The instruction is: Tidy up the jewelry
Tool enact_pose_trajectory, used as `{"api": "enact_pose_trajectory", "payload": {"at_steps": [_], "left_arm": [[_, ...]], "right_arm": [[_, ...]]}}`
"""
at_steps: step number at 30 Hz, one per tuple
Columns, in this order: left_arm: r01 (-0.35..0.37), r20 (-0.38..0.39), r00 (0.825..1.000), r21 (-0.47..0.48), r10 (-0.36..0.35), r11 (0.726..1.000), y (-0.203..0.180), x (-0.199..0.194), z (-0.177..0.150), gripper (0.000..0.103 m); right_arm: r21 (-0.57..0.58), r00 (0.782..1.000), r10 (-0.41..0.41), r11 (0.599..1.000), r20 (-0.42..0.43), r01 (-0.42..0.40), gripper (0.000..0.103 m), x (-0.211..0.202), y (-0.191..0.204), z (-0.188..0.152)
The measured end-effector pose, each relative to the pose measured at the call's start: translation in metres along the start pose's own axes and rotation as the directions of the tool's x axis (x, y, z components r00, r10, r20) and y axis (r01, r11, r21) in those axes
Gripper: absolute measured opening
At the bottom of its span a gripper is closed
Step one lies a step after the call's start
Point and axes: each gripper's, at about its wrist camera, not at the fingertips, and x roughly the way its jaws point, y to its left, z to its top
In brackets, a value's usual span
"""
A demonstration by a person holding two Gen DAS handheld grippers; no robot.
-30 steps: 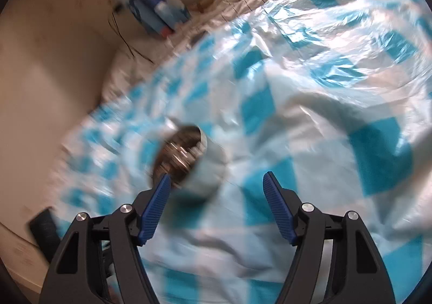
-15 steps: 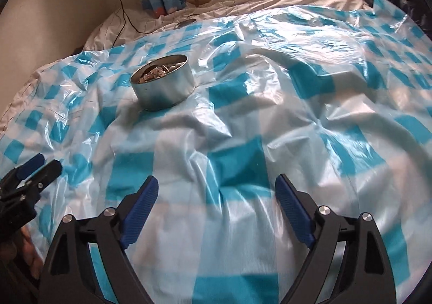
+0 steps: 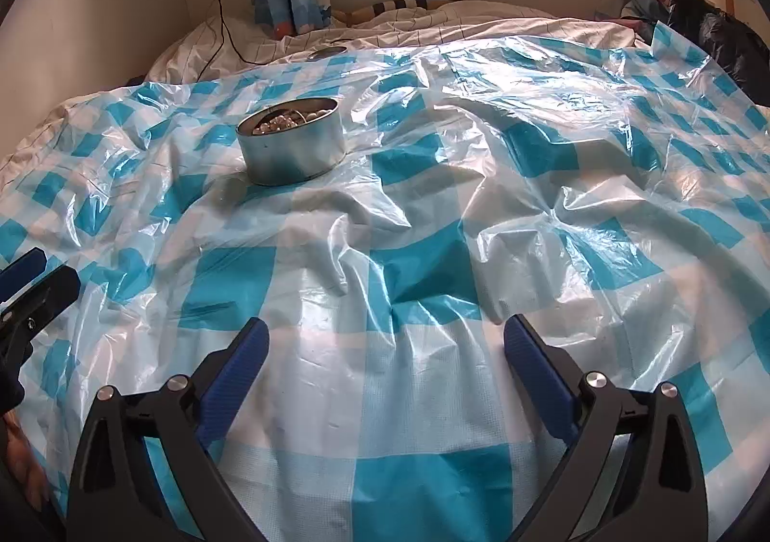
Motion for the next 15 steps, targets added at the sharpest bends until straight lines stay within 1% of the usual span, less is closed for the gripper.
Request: {"api": "enact_pose_trajectory", "payload": {"at_steps": [10,15], "left_arm": [[0.001,-0.015,1.0,0.01,-0.001,1.0,-0.004,0.009,0.0,0.087],[0.009,-0.036,0.999,-0.005,-0.009,1.0,-0.003,0.016,0.0,0.087]], "right_arm": [[-0.005,1.0,-0.01,1.0,-0.012,0.01,0.096,0.004,0.0,0.001],[-0.006,1.0,-0.014,1.0,-0.015,0.013,0.096,0.005,0.001,0.001]]}}
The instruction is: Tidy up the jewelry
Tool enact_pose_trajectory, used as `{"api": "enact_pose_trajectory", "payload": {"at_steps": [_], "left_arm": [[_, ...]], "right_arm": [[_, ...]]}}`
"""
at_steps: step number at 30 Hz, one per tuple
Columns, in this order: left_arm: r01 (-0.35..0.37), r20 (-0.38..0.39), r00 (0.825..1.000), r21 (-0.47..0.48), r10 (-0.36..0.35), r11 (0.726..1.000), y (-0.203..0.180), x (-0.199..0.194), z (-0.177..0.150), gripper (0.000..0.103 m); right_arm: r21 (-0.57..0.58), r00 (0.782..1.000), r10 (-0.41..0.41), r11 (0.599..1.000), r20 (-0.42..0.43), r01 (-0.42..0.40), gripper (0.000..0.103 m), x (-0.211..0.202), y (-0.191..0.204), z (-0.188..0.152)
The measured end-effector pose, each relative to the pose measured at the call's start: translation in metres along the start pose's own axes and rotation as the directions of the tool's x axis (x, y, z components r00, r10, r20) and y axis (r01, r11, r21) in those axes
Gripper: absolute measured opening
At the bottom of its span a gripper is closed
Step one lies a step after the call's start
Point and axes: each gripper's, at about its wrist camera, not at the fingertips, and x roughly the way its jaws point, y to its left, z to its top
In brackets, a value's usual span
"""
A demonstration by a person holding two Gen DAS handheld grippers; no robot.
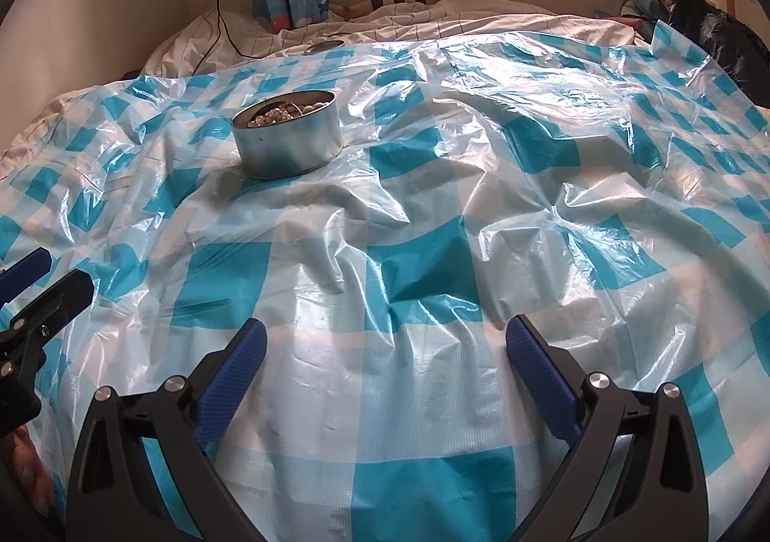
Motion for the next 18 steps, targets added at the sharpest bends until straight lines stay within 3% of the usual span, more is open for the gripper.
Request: {"api": "enact_pose_trajectory", "payload": {"at_steps": [11,18], "left_arm": [[0.01,-0.056,0.998,-0.117,-0.017,0.993,0.019,0.014,-0.003,0.089],[0.002,-0.061,0.998,-0.115,-0.009,0.993,0.019,0.015,-0.005,0.09]], "right_arm": [[-0.006,1.0,-0.009,1.0,-0.01,0.009,0.096,0.003,0.0,-0.001],[-0.005,1.0,-0.009,1.0,-0.011,0.009,0.096,0.003,0.0,-0.001]]}}
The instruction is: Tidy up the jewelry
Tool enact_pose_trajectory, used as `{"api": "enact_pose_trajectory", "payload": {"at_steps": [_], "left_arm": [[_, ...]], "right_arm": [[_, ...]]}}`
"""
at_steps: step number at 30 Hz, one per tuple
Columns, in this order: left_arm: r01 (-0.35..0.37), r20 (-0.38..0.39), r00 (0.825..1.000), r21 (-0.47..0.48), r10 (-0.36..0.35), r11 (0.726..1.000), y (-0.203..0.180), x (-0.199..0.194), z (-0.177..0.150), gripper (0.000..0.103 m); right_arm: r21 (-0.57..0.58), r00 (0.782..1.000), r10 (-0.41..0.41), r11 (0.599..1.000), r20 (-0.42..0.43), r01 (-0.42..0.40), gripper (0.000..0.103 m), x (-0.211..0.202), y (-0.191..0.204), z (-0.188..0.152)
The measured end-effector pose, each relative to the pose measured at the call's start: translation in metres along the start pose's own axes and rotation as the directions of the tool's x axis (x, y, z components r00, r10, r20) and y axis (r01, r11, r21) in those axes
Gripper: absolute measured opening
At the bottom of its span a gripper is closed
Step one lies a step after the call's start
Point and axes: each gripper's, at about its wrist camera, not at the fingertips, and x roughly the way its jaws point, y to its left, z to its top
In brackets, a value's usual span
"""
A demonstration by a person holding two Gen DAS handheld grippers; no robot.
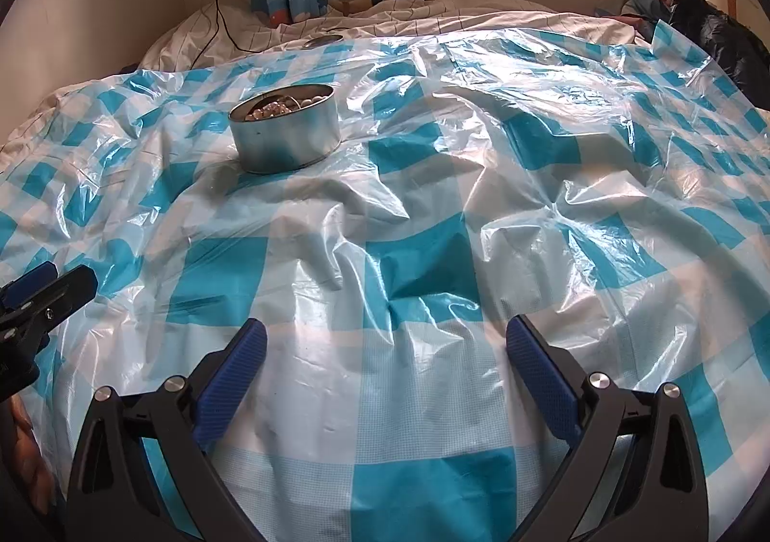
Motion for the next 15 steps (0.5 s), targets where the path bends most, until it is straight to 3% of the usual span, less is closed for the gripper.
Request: {"api": "enact_pose_trajectory", "payload": {"at_steps": [15], "left_arm": [[-0.005,-0.004,1.0,0.012,0.005,1.0,-0.0025,0.0012,-0.0003,0.092]], "right_arm": [[0.0,1.0,0.0,1.0,0.0,0.0,0.096,0.0001,-0.0003,0.0]]}}
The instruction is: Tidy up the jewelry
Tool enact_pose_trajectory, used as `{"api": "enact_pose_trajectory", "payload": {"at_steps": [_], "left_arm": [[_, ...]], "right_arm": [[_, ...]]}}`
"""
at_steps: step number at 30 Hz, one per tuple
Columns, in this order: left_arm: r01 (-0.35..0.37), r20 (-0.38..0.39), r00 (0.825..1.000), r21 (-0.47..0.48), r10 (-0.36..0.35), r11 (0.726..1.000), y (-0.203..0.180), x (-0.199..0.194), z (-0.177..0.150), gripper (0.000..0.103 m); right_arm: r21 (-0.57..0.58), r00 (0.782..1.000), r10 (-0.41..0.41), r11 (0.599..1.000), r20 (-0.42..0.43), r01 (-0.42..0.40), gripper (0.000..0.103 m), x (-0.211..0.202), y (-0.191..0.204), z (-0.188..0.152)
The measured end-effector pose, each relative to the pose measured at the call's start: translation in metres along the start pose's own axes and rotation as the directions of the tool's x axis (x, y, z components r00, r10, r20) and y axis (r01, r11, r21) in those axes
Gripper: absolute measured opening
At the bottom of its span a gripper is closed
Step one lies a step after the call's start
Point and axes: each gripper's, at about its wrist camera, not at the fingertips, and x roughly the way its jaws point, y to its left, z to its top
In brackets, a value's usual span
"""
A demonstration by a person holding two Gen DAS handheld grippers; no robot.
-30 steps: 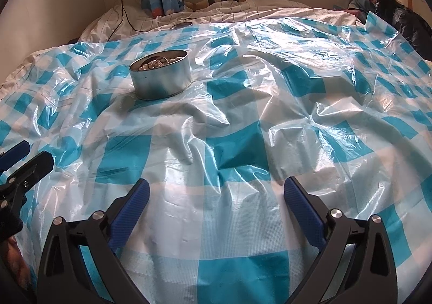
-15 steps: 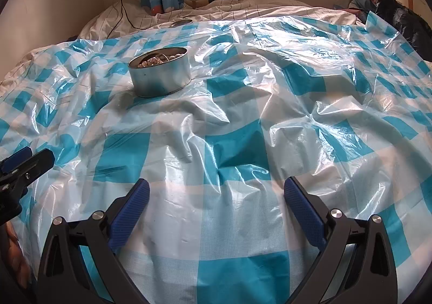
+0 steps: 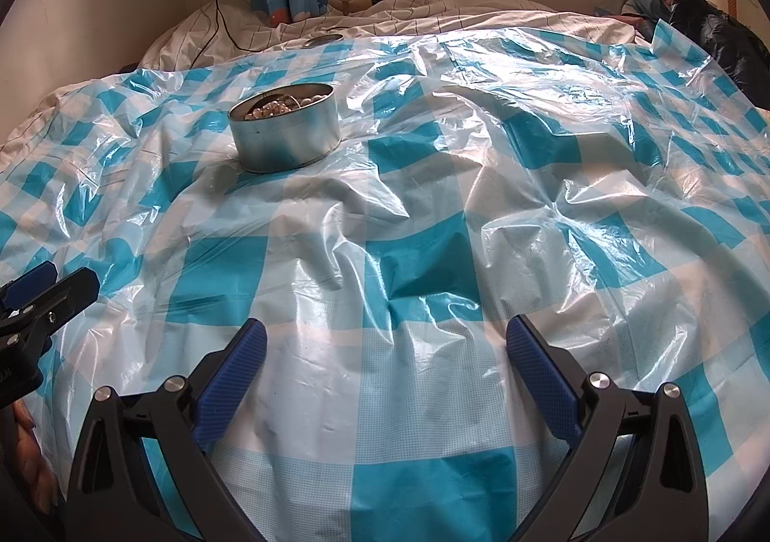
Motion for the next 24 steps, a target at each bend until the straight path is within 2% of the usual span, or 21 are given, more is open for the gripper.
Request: {"api": "enact_pose_trajectory", "payload": {"at_steps": [5,11,16,24], "left_arm": [[-0.018,-0.027,0.999,0.002,0.018,1.0,0.0,0.003,0.001,0.095],[-0.042,-0.002,0.999,0.024,0.042,0.999,-0.002,-0.001,0.001,0.095],[-0.052,0.0,0.999,0.065,0.053,0.997,-0.008,-0.001,0.002,0.095],[-0.031,0.024,0.999,0.05,0.03,0.998,-0.008,-0.005,0.007,0.095]], "right_arm": [[0.0,1.0,0.001,1.0,0.0,-0.001,0.096,0.0,0.0,0.0],[0.011,1.0,0.008,1.0,0.007,-0.008,0.096,-0.001,-0.002,-0.001],[0.064,0.999,0.028,0.997,0.025,-0.03,0.096,-0.007,-0.012,0.002],[0.05,0.998,0.01,0.999,0.059,-0.013,0.096,-0.016,-0.014,0.019]]}}
